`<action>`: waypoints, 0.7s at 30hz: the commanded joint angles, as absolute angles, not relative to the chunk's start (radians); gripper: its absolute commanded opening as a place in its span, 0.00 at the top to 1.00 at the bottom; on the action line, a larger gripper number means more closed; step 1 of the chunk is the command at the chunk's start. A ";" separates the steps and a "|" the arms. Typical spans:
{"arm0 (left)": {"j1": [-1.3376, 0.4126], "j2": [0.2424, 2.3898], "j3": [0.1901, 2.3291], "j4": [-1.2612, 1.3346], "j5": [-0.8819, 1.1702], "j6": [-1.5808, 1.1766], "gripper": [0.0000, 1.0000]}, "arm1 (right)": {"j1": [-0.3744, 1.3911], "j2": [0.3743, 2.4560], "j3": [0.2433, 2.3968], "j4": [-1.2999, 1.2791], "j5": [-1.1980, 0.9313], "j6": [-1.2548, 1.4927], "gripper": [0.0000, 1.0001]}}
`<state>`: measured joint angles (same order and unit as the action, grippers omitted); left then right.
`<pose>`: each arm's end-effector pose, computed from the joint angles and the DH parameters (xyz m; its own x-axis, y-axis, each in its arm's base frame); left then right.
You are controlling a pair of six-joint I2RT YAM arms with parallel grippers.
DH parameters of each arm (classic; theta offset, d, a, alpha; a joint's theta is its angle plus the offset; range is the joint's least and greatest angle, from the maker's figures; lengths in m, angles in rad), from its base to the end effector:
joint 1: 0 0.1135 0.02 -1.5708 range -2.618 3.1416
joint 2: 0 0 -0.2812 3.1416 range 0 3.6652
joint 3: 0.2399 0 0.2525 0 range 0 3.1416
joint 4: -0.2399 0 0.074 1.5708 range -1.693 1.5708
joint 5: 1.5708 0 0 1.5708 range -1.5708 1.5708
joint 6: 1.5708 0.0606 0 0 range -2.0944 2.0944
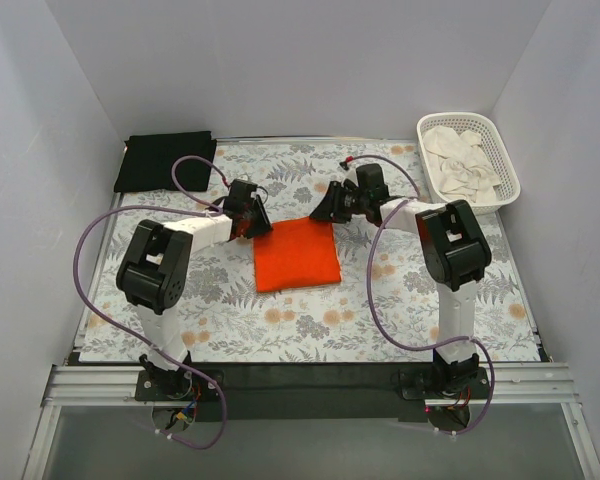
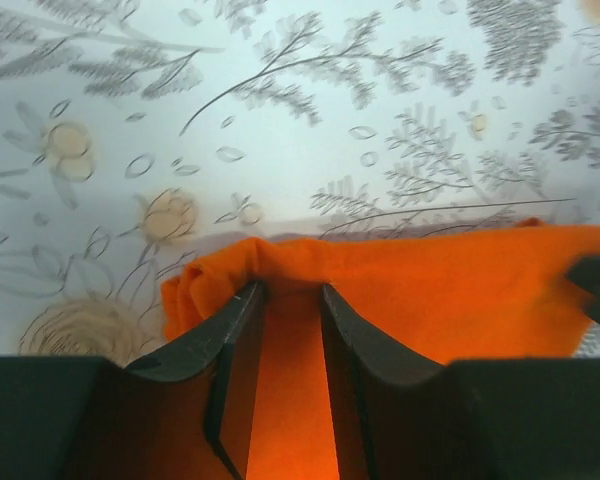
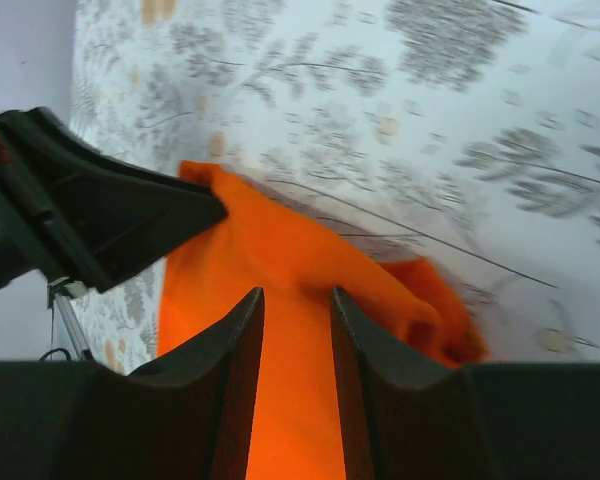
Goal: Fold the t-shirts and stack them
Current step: Fold the tshirt
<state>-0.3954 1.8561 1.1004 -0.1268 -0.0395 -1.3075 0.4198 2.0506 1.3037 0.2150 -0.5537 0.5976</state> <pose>0.3740 -0.1535 0.1549 -0.5348 -0.8222 -0.1948 -0.5940 0.5297 -0.6054 0.4242 0.2242 0.1767 -0.8108 0.1622 -0.5624 -0.3681 0.6057 0.7054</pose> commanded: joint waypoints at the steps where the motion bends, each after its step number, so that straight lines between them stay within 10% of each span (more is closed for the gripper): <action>1: -0.387 1.896 1.146 -0.094 0.029 -1.273 0.71 | 0.361 2.103 1.256 0.319 -0.554 0.646 0.66; 21: -0.411 1.367 0.896 -0.216 0.193 -1.319 0.41 | 0.406 1.755 0.962 0.330 -0.791 0.600 0.64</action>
